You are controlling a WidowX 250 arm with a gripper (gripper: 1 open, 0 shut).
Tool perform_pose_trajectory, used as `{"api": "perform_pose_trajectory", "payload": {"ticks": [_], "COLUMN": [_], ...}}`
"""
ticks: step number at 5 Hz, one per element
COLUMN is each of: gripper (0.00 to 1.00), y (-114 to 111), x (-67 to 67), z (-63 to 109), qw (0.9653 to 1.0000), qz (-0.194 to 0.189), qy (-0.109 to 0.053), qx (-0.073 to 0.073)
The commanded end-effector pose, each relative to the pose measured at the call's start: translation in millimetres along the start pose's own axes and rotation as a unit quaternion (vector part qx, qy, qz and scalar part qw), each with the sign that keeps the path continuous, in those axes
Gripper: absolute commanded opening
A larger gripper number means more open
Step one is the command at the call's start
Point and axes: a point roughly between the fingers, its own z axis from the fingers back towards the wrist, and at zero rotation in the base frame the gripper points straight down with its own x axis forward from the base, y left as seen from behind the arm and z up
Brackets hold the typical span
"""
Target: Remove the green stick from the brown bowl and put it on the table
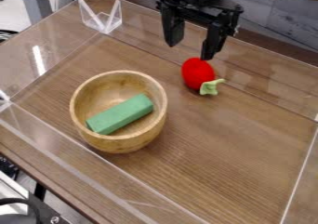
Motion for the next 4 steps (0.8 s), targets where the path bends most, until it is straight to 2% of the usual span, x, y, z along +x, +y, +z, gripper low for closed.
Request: {"api": "perform_pose_trajectory", "payload": {"ticks": [1,2,4], "gripper": [1.00,1.00,1.00], "y": [5,21,57], "x": [-9.1,-26.1,-51.8], "z": [-5.5,-17.5,-41.4], "qw": [0.9988,0.9952,0.9947], "qz": [-0.047,-0.096,-0.100], "qy": [0.010,0.013,-0.019], "qx": [0.000,0.005,0.015]}}
